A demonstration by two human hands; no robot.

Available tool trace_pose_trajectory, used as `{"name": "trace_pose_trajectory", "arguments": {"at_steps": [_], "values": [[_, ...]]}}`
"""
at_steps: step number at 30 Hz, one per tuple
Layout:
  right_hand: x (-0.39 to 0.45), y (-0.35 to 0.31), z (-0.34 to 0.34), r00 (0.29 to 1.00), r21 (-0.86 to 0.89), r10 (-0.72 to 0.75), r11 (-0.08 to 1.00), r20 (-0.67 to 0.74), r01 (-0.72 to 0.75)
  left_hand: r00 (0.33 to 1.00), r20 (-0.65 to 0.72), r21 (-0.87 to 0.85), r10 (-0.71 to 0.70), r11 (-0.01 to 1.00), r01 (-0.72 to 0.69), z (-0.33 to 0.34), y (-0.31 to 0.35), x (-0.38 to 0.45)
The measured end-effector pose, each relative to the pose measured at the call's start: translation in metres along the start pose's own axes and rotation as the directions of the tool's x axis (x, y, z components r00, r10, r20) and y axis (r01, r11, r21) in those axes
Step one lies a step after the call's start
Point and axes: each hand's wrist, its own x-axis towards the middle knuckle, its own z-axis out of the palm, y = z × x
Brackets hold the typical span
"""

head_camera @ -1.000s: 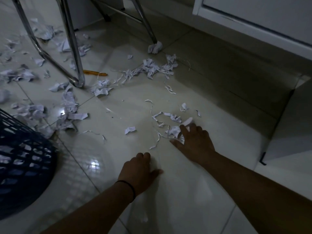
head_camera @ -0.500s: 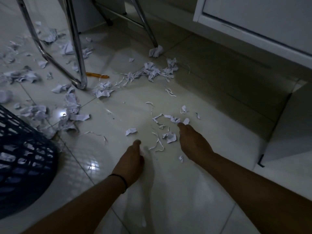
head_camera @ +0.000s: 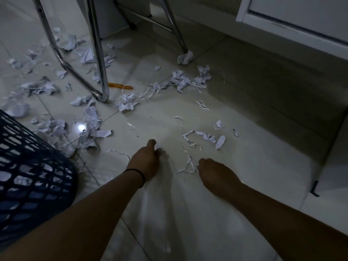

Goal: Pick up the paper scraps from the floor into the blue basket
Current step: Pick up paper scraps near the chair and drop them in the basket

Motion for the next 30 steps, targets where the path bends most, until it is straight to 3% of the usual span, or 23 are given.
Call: {"name": "trace_pose_trajectory", "arguments": {"at_steps": [3,7,10,11,13,15,17,23,30], "values": [[-0.007,0.000,-0.008,1.000,-0.015,-0.013,1.000,0.006,0.013,0.992,0.129,0.131,0.003,0.991,-0.020,0.007,0.005,0.006],[-0.014,-0.005,-0.026,0.999,0.013,0.044,0.999,-0.014,-0.044,0.992,0.123,0.241,0.002,0.970,-0.032,0.014,0.010,-0.003],[-0.017,-0.002,-0.037,0.991,0.083,0.104,0.990,0.086,-0.111,0.997,0.079,0.087,0.011,0.996,-0.018,0.017,0.011,-0.022],[-0.016,-0.001,-0.041,0.992,0.051,0.128,0.990,0.005,-0.128,0.998,0.058,0.031,0.027,0.999,-0.028,0.016,0.014,-0.029],[-0.010,-0.001,-0.054,0.972,0.263,0.236,0.939,-0.016,-0.223,0.999,0.012,-0.060,0.046,0.997,-0.045,0.012,0.024,-0.038],[-0.001,-0.002,-0.063,0.943,0.413,0.300,0.884,-0.141,-0.219,0.998,-0.033,-0.148,0.046,0.988,-0.050,-0.005,0.038,-0.044],[0.006,-0.005,-0.078,0.914,0.530,0.367,0.817,-0.172,-0.228,0.994,-0.084,-0.222,0.066,0.972,-0.083,-0.028,0.055,-0.045],[0.012,-0.050,-0.162,0.882,0.705,0.374,0.706,-0.287,-0.070,0.973,-0.202,-0.358,0.111,0.916,-0.179,-0.128,0.091,-0.055],[0.006,-0.148,-0.276,0.920,0.789,0.217,0.599,-0.325,0.137,0.884,-0.432,-0.216,0.179,0.931,-0.294,-0.289,0.081,-0.095]]}}
